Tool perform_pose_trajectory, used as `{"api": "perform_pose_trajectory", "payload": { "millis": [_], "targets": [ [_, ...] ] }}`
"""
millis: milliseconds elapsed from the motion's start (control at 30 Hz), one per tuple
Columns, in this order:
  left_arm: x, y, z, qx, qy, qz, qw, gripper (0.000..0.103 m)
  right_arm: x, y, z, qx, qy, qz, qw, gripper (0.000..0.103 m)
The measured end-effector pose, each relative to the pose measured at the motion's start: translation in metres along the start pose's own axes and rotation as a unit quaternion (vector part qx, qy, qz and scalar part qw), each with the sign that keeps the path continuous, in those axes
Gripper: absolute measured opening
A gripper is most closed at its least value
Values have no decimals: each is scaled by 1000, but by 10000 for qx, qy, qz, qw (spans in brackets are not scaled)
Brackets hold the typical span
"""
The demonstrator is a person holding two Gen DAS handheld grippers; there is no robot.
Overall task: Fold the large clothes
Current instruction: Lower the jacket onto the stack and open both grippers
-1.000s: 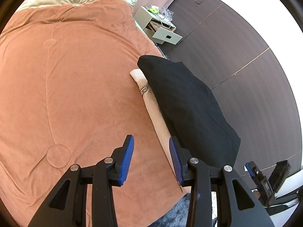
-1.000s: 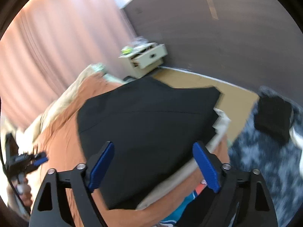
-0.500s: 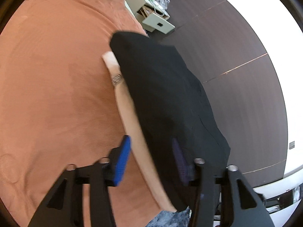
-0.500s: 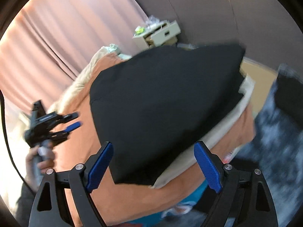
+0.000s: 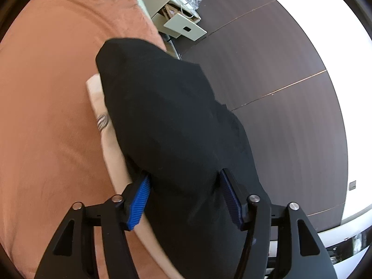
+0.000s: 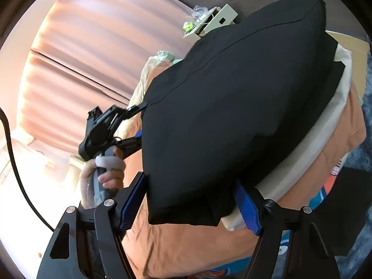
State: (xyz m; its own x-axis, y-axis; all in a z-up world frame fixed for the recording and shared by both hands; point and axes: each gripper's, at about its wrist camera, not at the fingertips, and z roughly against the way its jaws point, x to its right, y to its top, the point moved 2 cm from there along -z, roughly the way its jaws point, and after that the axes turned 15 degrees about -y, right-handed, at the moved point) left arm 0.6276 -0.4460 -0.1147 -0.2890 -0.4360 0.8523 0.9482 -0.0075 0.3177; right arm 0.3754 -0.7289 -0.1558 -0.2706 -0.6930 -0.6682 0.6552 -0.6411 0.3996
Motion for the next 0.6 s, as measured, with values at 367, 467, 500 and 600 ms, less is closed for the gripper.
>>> {"api": "perform_pose_trajectory", "payload": {
  "millis": [367, 467, 500, 600],
  "targets": [
    [-3, 4, 2, -41, 207, -237, 9995, 61, -18, -28, -8, 142, -209, 23, 9997, 74],
    [-2, -7, 19, -30, 322, -399, 9987, 61, -15, -30, 3, 148, -312, 29, 9994, 75],
    [-1, -11, 27, -17, 371, -441, 9983, 61, -15, -31, 9, 199, -431, 79, 9988, 75],
    [7, -23, 49, 9, 476, -602, 9970, 62, -18, -32, 28, 354, -600, 167, 9974, 81]
  ]
}}
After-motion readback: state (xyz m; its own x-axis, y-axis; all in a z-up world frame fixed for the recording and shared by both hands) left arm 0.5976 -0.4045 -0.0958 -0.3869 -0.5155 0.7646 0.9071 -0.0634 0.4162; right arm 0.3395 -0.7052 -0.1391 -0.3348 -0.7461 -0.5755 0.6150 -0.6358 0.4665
